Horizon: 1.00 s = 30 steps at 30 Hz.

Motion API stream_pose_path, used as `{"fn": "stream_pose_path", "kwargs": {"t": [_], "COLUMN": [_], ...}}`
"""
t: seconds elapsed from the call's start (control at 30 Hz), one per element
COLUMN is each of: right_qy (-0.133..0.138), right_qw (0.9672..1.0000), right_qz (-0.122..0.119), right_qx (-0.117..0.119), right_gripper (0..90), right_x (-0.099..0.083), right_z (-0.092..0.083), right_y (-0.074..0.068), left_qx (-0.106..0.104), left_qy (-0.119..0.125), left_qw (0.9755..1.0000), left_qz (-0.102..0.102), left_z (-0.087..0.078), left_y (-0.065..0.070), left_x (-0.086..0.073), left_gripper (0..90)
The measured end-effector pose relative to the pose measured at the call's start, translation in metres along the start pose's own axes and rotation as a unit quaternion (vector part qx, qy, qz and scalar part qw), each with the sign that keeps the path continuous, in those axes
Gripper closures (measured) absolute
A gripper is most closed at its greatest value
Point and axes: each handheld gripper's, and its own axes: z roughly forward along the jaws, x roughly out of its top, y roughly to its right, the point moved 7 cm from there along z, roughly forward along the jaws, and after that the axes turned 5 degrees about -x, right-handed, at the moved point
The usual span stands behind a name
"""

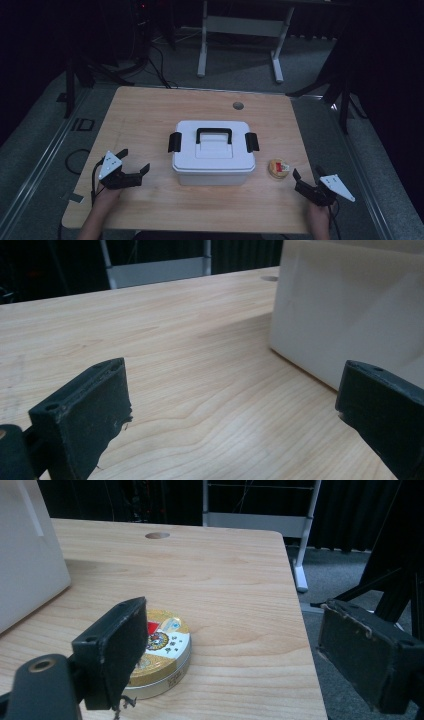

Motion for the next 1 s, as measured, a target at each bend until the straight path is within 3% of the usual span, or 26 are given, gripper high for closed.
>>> {"fn": "stream_pose_path", "kwargs": {"t": [0.13,0.17,0.27,0.37,0.5,0.57,0.63,0.73,0.93,1.0], "right_qy": [-0.002,-0.002,-0.003,-0.004,-0.006,-0.005,-0.006,-0.007,-0.009,-0.009], "right_qw": [1.0,1.0,1.0,1.0,1.0,1.0,1.0,0.9999,0.9999,0.9999], "right_qz": [0.001,0.001,0.001,0.001,0.001,0.001,0.002,0.002,0.001,0.001], "right_qx": [0.001,0.001,0.002,0.003,0.006,0.006,0.007,0.009,0.01,0.01], "right_gripper": [12.3,12.3,12.3,12.3,12.3,12.3,12.3,12.3,12.4,12.4], "right_x": [0.0,0.0,0.0,-0.001,-0.001,-0.001,-0.001,-0.001,-0.001,-0.001], "right_z": [0.0,0.0,0.0,0.0,0.0,0.0,0.0,0.0,0.0,0.0], "right_y": [0.0,0.0,0.0,0.0,-0.001,-0.001,-0.001,-0.001,-0.002,-0.002], "left_qx": [-0.005,-0.01,-0.023,-0.048,-0.075,-0.084,-0.086,-0.101,-0.122,-0.125], "left_qy": [-0.01,-0.034,-0.061,-0.103,-0.186,-0.215,-0.234,-0.267,-0.339,-0.357], "left_qw": [0.9999,0.9993,0.9979,0.9934,0.9787,0.971,0.9651,0.9538,0.9237,0.9152], "left_qz": [-0.004,-0.008,-0.009,0.008,0.046,0.063,0.079,0.093,0.13,0.139], "left_z": [-0.001,-0.001,-0.001,0.001,0.002,0.001,-0.001,-0.005,-0.011,-0.013], "left_y": [-0.002,-0.007,-0.008,-0.006,-0.003,-0.002,-0.003,-0.003,-0.004,-0.004], "left_x": [0.0,0.0,-0.001,-0.005,-0.013,-0.016,-0.015,-0.015,-0.016,-0.016], "left_gripper": [0.3,0.3,0.4,0.4,0.3,0.3,0.3,0.3,0.3,0.3]}}
